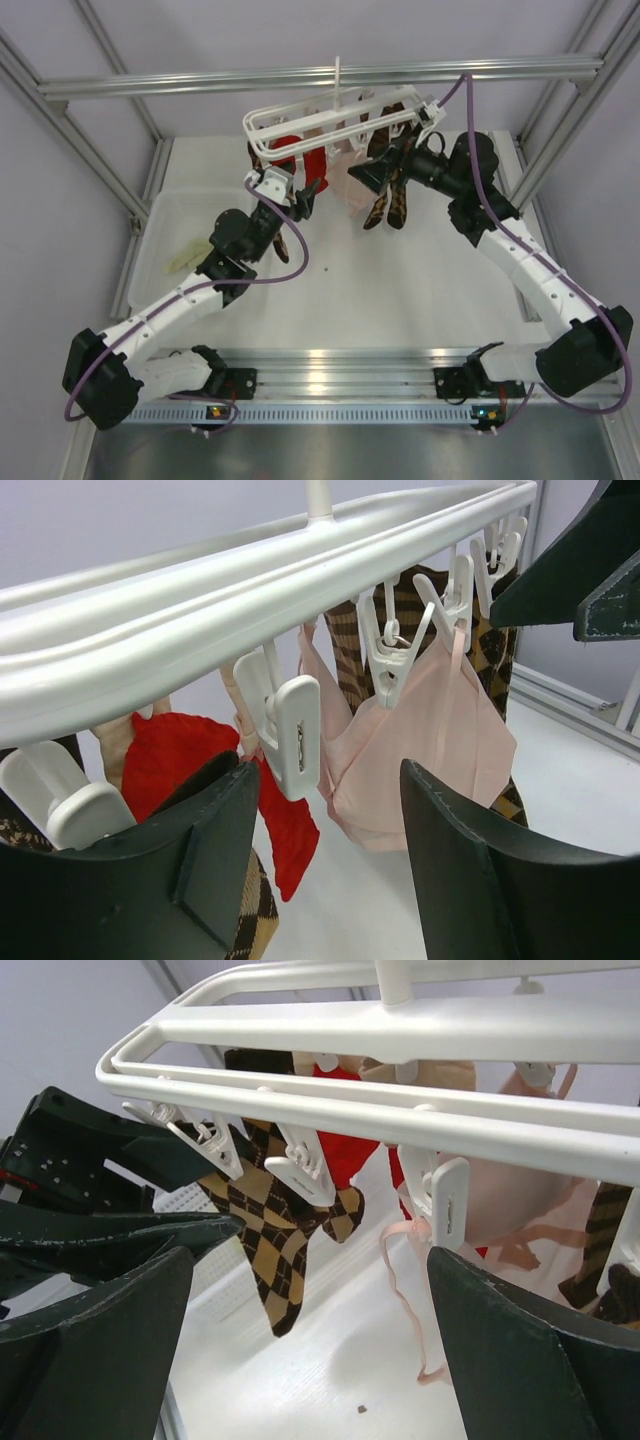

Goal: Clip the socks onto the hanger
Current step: Open the clamp at the hanger.

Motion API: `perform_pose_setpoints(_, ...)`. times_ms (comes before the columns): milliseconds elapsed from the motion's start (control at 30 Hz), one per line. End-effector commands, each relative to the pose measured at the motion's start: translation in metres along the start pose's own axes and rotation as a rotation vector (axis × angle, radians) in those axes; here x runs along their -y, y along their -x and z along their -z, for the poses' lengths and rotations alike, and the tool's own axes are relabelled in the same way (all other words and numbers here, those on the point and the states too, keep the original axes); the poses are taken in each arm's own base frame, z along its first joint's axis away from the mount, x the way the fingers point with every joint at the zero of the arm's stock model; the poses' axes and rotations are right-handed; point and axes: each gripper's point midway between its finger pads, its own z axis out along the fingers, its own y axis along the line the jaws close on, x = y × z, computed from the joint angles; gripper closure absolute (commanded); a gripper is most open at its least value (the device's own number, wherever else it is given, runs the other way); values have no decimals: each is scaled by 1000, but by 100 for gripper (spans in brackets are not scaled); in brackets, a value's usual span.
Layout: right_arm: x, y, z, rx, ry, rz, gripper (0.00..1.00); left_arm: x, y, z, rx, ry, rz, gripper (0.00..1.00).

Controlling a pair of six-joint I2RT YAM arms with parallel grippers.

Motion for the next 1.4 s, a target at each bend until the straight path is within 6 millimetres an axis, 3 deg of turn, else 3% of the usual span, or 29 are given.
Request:
perform_pose_setpoints(0, -27, 34, -6, 86, 90, 51, 2, -6, 33, -5, 114, 15, -13, 37)
perform_pose_setpoints(300, -44, 37, -26, 119, 170, 57, 2, 1, 40, -3, 108, -31, -17, 53)
perform_pose_setpoints(433, -48, 34, -35, 126, 211, 50, 2, 1, 37, 0, 87, -33, -11, 70)
perform_pose_setpoints(700, -51, 33, -46, 148, 268, 19, 4, -1, 39, 3, 65, -26, 1, 92)
perform_pose_setpoints(933, -57, 36, -51, 165, 284, 33, 2, 1, 40, 2, 63, -37, 6, 100)
perform_pose_setpoints(1133, -66, 26, -52, 147, 230, 21, 4, -3, 27, 3, 8, -16, -15, 100)
perform_pose_setpoints(1367, -56, 13, -59, 120, 146, 0, 20, -7, 21, 8, -3, 5, -51, 100)
